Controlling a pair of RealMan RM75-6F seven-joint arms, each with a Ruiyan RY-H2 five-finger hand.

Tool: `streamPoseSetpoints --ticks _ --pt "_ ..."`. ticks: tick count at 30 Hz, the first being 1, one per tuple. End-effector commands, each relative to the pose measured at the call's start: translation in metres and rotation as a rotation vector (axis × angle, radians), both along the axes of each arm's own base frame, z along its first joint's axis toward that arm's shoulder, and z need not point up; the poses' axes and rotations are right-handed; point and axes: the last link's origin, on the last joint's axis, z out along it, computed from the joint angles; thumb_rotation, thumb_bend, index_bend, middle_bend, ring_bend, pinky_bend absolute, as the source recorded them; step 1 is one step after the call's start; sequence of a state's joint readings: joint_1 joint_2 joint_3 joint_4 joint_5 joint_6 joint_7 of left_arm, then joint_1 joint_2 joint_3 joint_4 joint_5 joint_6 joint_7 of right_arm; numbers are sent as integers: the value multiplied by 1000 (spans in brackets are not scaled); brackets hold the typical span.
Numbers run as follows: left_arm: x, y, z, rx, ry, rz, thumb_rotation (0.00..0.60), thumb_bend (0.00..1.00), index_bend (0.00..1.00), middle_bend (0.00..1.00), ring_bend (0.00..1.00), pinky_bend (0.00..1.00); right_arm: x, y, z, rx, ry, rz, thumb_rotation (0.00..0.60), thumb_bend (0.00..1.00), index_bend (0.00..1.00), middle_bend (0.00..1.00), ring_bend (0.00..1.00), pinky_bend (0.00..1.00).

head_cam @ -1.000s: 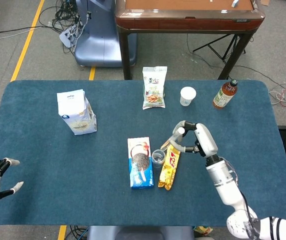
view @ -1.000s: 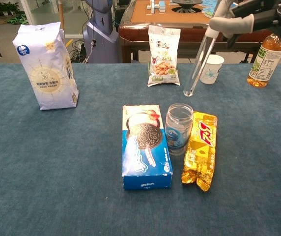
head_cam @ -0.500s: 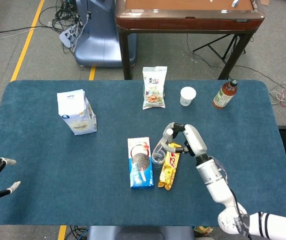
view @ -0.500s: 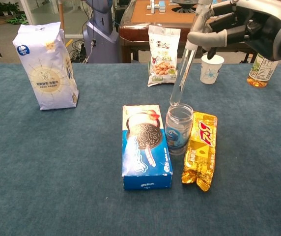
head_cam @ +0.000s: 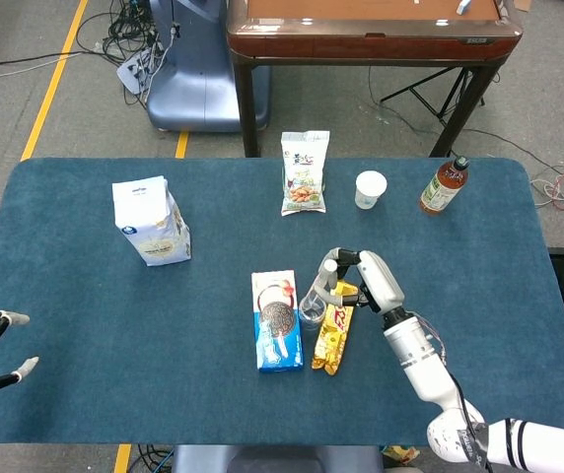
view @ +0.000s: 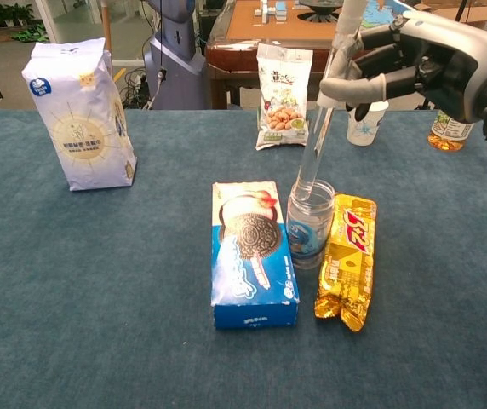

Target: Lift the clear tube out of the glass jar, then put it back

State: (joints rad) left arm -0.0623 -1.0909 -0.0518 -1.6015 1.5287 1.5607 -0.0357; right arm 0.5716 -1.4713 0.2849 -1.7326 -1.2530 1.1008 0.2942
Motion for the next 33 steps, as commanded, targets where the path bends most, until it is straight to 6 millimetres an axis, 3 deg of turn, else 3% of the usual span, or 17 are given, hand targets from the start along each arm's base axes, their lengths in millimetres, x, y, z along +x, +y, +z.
streamPoseSetpoints --ticks 1,33 --pt "0 0 0 0 0 1 600 163 363 362 319 434 -2 0 -2 5 10 -2 600 497 804 690 536 510" --pt "-1 0 1 2 -1 4 600 163 365 362 319 434 -24 2 -39 23 204 46 600 496 804 548 411 486"
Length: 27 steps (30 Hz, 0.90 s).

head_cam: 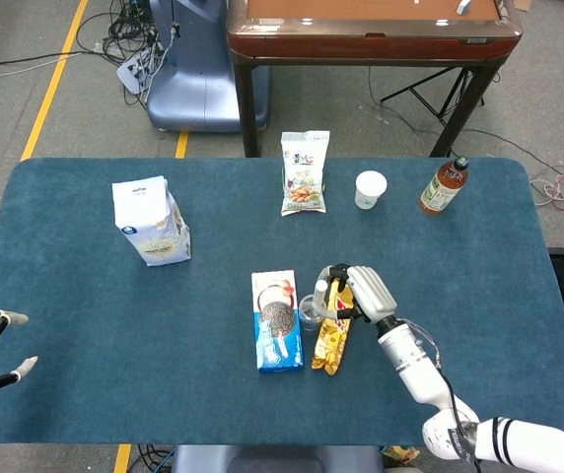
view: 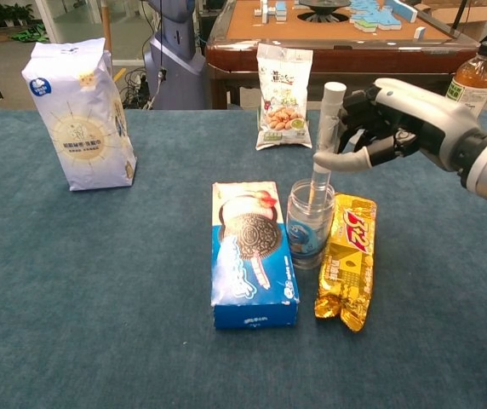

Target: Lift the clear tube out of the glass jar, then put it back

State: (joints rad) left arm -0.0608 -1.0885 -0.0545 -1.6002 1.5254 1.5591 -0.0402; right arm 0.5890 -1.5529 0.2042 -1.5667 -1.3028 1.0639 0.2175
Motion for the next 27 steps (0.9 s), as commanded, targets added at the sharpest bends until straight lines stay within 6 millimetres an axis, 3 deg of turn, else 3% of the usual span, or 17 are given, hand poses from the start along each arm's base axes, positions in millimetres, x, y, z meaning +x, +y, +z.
streamPoseSetpoints --ticks 1,11,27 --pt "0 0 0 0 0 0 600 163 365 362 319 434 -1 0 -2 -2 3 2 600 493 804 546 409 483" --pt "0 -1 1 2 -4 2 600 163 365 362 319 434 -4 -1 -9 8 12 9 600 442 804 486 359 440" --pt "0 -1 1 2 -3 1 600 163 366 362 319 434 -8 1 -11 24 26 25 600 279 804 409 285 363"
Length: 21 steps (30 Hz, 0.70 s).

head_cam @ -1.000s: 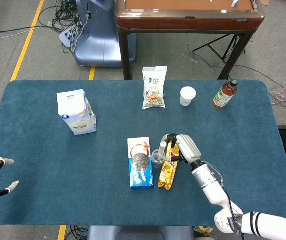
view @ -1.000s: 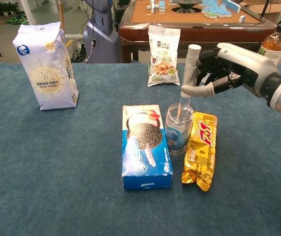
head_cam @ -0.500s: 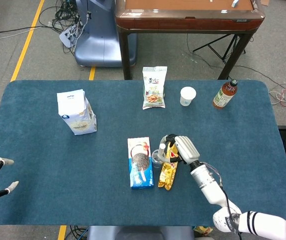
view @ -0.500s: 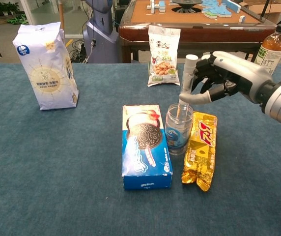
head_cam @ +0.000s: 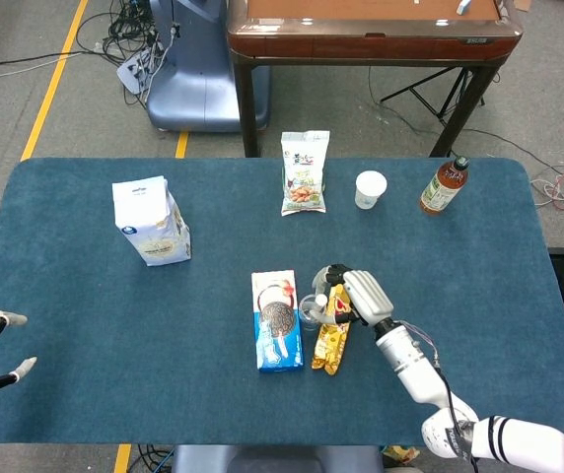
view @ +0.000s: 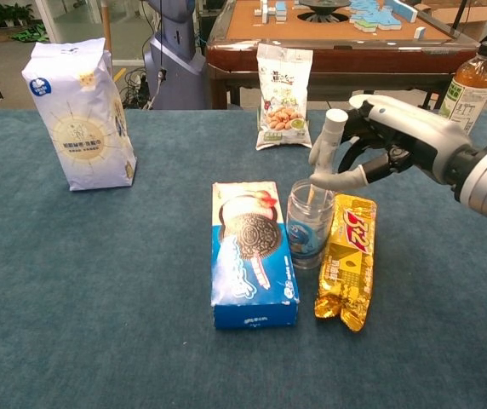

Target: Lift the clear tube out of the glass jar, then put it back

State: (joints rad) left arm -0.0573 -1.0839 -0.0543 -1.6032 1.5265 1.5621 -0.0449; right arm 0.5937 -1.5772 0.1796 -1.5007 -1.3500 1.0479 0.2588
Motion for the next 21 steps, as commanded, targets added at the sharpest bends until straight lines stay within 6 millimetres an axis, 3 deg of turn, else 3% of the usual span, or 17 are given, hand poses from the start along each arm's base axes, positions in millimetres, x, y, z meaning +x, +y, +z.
streamPoseSetpoints --ticks 1,21 --pt "0 0 0 0 0 0 600 163 366 362 319 434 -1 0 0 2 2 0 600 275 804 408 283 361" --pt "0 0 -1 -3 6 1 600 163 366 362 319 434 -1 4 12 -12 -24 14 600 123 718 372 247 327"
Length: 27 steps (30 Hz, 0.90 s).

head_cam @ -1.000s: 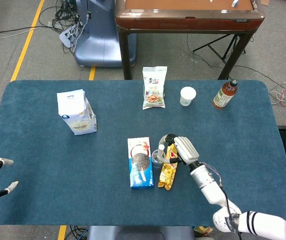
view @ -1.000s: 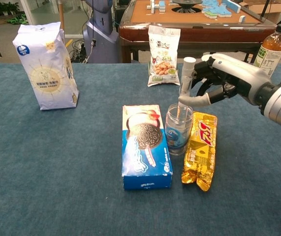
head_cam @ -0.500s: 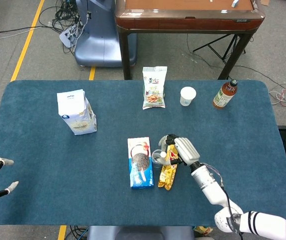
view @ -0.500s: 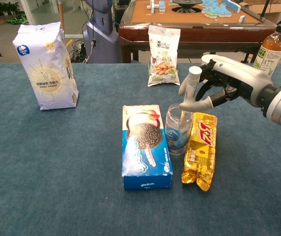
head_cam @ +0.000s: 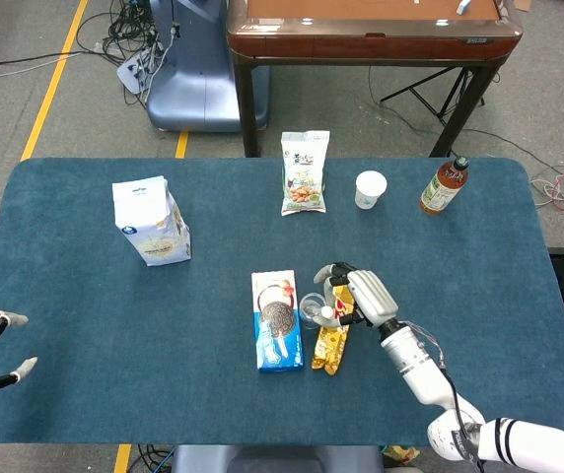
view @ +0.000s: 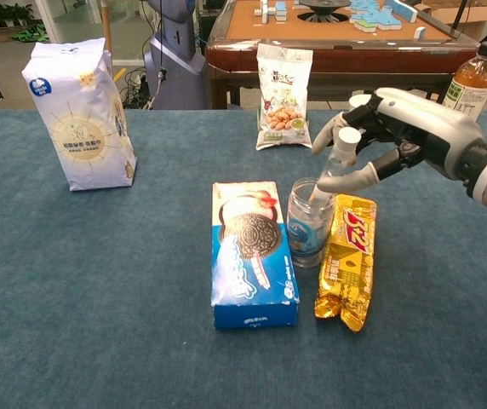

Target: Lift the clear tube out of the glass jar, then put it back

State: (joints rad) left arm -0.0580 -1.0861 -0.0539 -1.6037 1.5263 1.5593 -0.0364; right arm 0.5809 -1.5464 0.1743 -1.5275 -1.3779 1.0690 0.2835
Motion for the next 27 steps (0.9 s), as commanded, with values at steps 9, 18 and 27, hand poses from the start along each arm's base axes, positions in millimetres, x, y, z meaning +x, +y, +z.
streamPoseSetpoints --ticks 9,18,27 --pt "0 0 0 2 1 0 600 163 366 362 319 434 7 11 21 -16 -47 35 600 123 717 371 246 327" --pt "0 1 -1 0 7 3 600 163 366 363 319 434 5 30 59 -67 -51 65 600 123 717 371 246 327" --pt "1 1 -5 -5 21 2 600 163 366 362 319 434 -19 53 105 -184 110 34 600 123 717 371 246 327"
